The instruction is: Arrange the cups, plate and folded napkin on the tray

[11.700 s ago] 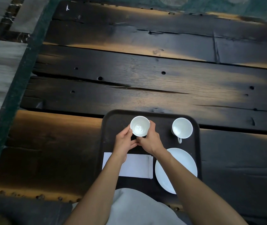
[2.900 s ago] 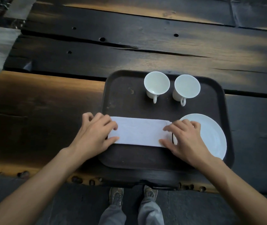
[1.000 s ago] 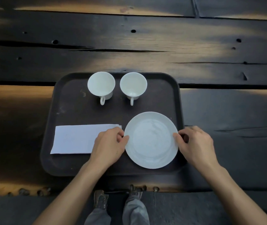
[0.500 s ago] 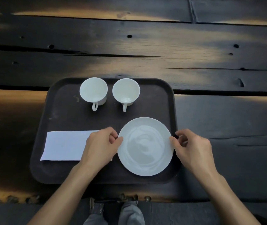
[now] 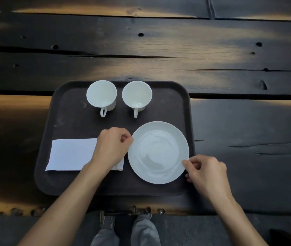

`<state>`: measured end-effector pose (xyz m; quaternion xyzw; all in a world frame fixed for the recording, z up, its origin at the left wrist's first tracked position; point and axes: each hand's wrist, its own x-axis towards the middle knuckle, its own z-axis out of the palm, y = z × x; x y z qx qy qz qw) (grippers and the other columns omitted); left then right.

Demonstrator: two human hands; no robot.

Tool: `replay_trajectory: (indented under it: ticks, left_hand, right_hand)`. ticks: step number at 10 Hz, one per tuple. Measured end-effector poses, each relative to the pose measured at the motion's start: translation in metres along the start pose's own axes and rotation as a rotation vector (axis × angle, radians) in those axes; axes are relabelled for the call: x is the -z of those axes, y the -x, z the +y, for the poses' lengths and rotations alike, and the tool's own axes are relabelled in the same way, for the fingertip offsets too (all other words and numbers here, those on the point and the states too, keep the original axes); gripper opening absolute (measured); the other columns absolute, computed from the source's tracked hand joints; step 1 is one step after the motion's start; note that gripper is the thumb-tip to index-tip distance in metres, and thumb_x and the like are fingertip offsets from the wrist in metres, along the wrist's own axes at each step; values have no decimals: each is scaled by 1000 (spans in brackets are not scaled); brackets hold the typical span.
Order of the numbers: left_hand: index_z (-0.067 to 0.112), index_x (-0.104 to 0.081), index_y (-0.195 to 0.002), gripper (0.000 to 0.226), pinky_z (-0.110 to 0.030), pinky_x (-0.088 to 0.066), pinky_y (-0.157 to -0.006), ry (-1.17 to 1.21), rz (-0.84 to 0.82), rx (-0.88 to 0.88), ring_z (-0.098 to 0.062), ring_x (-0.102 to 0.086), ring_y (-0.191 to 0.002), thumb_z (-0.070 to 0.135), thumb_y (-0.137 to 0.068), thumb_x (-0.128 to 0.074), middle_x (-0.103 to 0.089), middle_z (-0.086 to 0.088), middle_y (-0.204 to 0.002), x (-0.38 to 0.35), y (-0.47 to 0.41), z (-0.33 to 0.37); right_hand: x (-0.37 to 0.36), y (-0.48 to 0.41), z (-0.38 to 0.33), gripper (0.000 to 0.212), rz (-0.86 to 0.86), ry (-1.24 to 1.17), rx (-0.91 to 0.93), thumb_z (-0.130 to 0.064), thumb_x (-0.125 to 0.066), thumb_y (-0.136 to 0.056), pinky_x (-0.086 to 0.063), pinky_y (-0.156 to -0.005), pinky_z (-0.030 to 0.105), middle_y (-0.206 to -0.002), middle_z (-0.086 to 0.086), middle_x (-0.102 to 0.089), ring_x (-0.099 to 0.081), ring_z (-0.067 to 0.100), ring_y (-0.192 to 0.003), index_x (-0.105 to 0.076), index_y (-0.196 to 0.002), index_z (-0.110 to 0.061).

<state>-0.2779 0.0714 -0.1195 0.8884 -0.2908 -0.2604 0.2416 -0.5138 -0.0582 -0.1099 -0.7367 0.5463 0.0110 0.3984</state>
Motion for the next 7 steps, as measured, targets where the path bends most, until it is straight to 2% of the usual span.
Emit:
replay_trajectory:
  ticks: [2,4,5,6,7]
  left_hand:
    - [24,-77,-81,12,-13,-41,-59,7,0,4,0,-62,-71,23,-90,-70,-69,14,-68,-3,1,-5]
    - [25,-76,-80,12,-18,-47,-62,9,-12,-14,-3,-64,-73,27,-90,-70,-70,12,-70,-1,1,-7]
    - [26,-72,-77,20,-21,-47,-62,11,58,-36,-3,-63,-72,39,-92,-67,-69,13,-69,3,11,-7]
    - [26,-68,-77,30,-26,-46,-63,-22,198,-134,-6,-60,-72,48,-95,-61,-66,13,-71,20,24,-6]
    - [22,-71,-97,23,-38,-50,-81,-118,336,-268,-18,-61,-90,44,-96,-63,-71,7,-92,48,34,-2]
  right_hand:
    - [0,-1,4,20,-14,58,-14,-34,-67,-87,-61,-72,35,-55,-17,-69,-70,4,-60,-70,-69,-26]
    - [-2,-2,6,21,0,77,-5,-38,-65,-85,-59,-72,31,-58,-14,-70,-70,8,-66,-73,-71,-25]
    - [1,0,3,30,64,165,23,-46,-63,-87,-48,-63,28,-54,-15,-65,-63,11,-64,-70,-67,-25]
    - [8,6,-10,31,187,172,105,-50,-60,-91,-40,-63,29,-60,-15,-63,-60,19,-65,-64,-71,-26]
    - [18,13,-38,29,220,90,295,-45,-60,-95,-47,-80,30,-101,-8,-71,-65,19,-95,-68,-112,-23]
